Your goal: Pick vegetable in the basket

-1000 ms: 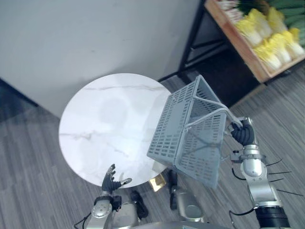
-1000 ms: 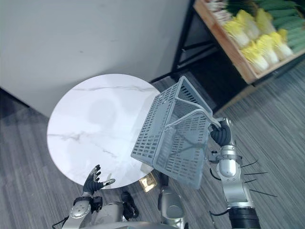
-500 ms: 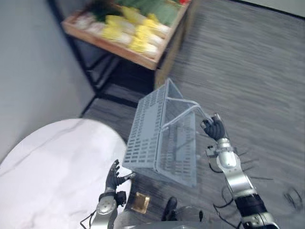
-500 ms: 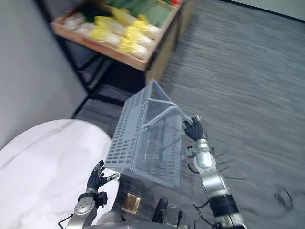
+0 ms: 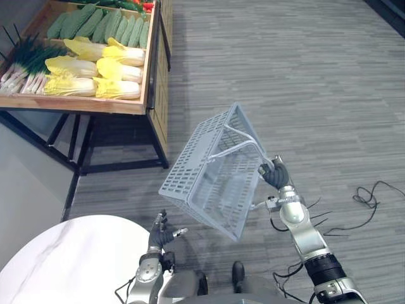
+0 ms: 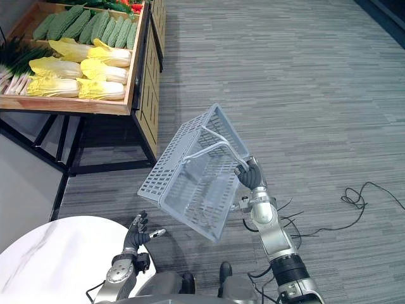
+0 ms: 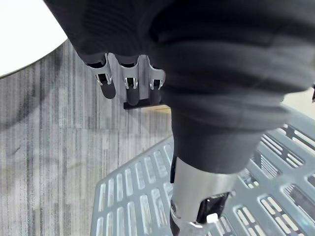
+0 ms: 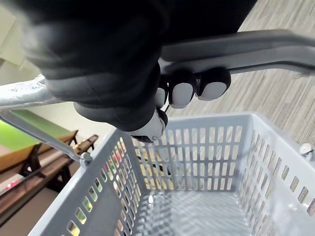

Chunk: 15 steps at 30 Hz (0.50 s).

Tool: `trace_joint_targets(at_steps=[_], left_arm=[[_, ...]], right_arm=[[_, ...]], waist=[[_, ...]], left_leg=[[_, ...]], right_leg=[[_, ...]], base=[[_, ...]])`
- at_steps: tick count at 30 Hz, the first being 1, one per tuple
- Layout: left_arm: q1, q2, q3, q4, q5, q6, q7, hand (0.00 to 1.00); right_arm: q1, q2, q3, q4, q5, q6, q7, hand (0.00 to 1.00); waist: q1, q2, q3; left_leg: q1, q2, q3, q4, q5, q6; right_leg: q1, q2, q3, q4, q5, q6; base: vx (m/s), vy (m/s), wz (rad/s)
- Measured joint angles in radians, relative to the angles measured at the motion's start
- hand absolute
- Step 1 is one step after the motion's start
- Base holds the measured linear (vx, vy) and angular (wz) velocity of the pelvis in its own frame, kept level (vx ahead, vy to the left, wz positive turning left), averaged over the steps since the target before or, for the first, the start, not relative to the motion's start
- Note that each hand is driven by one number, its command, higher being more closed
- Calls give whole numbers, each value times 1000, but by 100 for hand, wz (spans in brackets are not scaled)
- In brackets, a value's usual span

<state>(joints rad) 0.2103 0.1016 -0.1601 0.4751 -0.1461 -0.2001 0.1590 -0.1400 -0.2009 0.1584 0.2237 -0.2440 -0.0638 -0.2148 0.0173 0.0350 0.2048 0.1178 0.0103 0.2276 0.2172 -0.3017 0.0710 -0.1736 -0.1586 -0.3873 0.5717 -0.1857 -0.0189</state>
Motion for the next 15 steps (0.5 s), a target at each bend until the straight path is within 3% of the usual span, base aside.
trace_joint_targets(at_steps=[1,2,5,7,8,9,10,11,13,14,15], left_arm=[[12,6,2,-3,0,1,0,0],[12,7,2,-3,0,3,1,0],[4,5,2,-3,1,23,0,0],[-14,4,2,-3,4,23,1,0],[-15,6,3,-3,6,22,7,0],[-10,11,5,2,12,22,11,0],[-9,-7,12,13,14,26,18,0],[3,-17,15,12,14,26,19,0],[7,-35,21,13,14,27,18,0],[6,-51,36,18,20,29,18,0],[8,-55,47,21,23,29,20,0]], right_arm=[[0,10,3,4,0,0,2,100],[0,10,2,4,1,-1,2,100],[1,8,-17,13,10,4,3,100],[19,1,-53,31,10,14,2,100],[35,-4,-68,31,10,21,2,100],[49,-5,-72,31,10,25,1,100],[64,-15,-79,32,13,31,1,100],[69,-15,-81,32,13,31,1,100],[69,-20,-83,31,20,32,1,100],[74,-23,-87,31,35,36,0,100],[84,-25,-95,31,39,39,-5,100]], waist=[[4,-1,0],[4,-5,-2],[-3,33,21],[-7,33,23],[-8,21,18],[-12,11,12],[-15,54,2],[-18,65,-5],[-14,93,-6],[-1,110,11],[4,102,31]], left_leg=[[3,4,6,-13,-10,-3],[3,9,6,-13,-16,-5],[30,64,4,-22,-41,-39],[85,86,-5,-33,-57,-80],[125,94,-9,-23,-81,-120],[146,102,-17,6,-92,-139],[115,171,-35,118,-77,-177],[78,198,-40,203,-56,-213],[-61,292,-64,513,79,-176],[-147,368,-71,758,90,-161],[-202,391,-72,922,72,-137]], right_leg=[[-42,-37,-62,-23,-18,2],[-50,-36,-67,-35,-18,2],[-120,-9,-66,-204,38,40],[-143,2,-35,-336,157,58],[-144,-5,-5,-346,209,46],[-148,-7,13,-309,288,22],[-149,24,-1,-232,209,10],[-147,43,-8,-215,178,5],[-93,127,-12,-254,131,-17],[9,194,-13,-340,134,-26],[122,227,2,-412,131,-39]], base=[[139,22,-11],[192,-50,-15],[283,-135,-7],[482,-236,16],[594,-313,28],[623,-328,14],[540,-309,0],[560,-351,-22],[532,-331,-30],[590,-296,-29],[585,-260,-24]])
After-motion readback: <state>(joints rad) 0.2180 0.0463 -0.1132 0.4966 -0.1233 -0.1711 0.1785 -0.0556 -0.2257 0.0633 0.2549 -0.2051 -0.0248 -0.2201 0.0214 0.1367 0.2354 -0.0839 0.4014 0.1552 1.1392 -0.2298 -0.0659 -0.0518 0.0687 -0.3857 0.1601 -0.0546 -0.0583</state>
